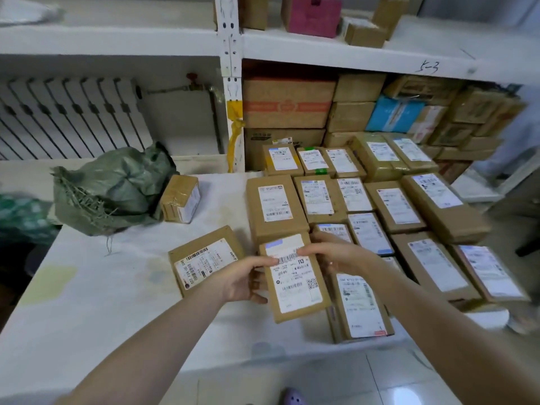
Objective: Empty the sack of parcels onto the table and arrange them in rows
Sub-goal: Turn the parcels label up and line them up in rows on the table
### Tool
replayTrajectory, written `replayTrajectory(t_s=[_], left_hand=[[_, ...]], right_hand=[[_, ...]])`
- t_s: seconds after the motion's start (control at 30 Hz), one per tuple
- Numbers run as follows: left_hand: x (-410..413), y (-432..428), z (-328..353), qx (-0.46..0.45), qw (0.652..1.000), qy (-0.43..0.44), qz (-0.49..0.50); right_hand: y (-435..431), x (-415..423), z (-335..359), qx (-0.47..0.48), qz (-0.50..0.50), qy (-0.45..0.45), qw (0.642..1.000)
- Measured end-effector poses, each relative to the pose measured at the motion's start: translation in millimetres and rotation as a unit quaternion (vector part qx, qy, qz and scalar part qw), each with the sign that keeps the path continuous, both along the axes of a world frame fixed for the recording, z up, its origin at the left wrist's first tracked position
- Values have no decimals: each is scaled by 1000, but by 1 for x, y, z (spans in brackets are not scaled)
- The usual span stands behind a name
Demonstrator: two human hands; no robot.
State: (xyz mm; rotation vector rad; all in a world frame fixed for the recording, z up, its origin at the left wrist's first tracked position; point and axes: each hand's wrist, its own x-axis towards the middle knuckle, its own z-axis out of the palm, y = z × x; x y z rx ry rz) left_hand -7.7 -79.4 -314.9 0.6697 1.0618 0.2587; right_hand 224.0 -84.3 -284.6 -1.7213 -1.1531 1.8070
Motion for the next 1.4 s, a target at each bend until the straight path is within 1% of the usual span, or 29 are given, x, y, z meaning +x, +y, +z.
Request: replayTrajectory(t_s=[0.1, 0.13, 0.2, 0.27, 0.37, 0.43, 0.5, 0.57, 0.6, 0.63, 0.67, 0.7, 0.77, 0.8, 0.83, 0.87, 0.9, 0.93, 0.97, 1.0, 1.03, 1.07, 1.1, 1.2, 1.3, 1.4], left_hand=[[7, 0, -12, -18, 1000, 10, 20], [12, 1, -15, -26, 999, 18, 21], [21, 5, -18, -39, 998, 50, 25], [31, 9, -23, -38, 995, 75, 53], [46, 16, -25, -34, 991, 81, 103], [58, 18, -27, -19, 987, 91, 134], [67, 19, -29, 9, 983, 112, 143], [71, 20, -26, 42, 981, 144, 120], [71, 21, -24, 75, 977, 176, 96], [71, 23, -22, 123, 965, 223, 65], [70, 25, -19, 180, 945, 271, 40], [69, 26, -14, 238, 919, 313, 35], [62, 33, -2, 327, 870, 366, 48], [54, 37, 4, 364, 840, 401, 36], [43, 42, 8, 392, 802, 451, -8], [31, 46, 10, 393, 759, 511, -91], [17, 50, 10, 366, 710, 569, -196], [4, 52, 10, 329, 662, 608, -291], [-8, 51, 7, 287, 637, 623, -352], [-19, 51, 1, 252, 633, 625, -382], [-27, 49, -4, 230, 635, 624, -392], [-33, 48, -7, 222, 634, 626, -397], [-36, 49, -10, 223, 631, 629, -396], [-34, 56, -9, 224, 640, 630, -380], [-26, 63, -2, 242, 623, 634, -388], [-20, 61, -3, 255, 612, 641, -387]], right_hand=[[5, 1, -9, -3, -5, -41, 999], [8, 1, -12, 5, -4, -68, 998], [14, 1, -20, 54, 9, -155, 986], [18, 3, -31, 103, 23, -229, 968], [18, 3, -40, 158, 17, -272, 949], [17, 4, -45, 194, 17, -304, 932], [18, 3, -45, 228, 49, -353, 906], [22, 1, -44, 239, 100, -394, 882], [24, -1, -44, 231, 129, -407, 874], [28, -2, -44, 221, 158, -417, 867], [30, -3, -45, 206, 179, -420, 865], [34, -5, -44, 196, 191, -415, 868], [41, -8, -39, 199, 193, -397, 875], [44, -11, -35, 213, 191, -384, 878], [48, -15, -31, 230, 191, -369, 880], [50, -20, -27, 247, 192, -354, 881], [53, -25, -25, 262, 194, -338, 883], [54, -29, -22, 273, 197, -318, 886], [56, -32, -21, 281, 203, -296, 890], [56, -33, -20, 286, 212, -272, 894], [56, -34, -20, 289, 224, -252, 896], [55, -34, -19, 292, 238, -237, 896], [55, -33, -20, 292, 250, -229, 894], [53, -28, -27, 283, 268, -219, 895], [54, -28, -35, 277, 263, -213, 899], [55, -35, -31, 286, 267, -188, 901]])
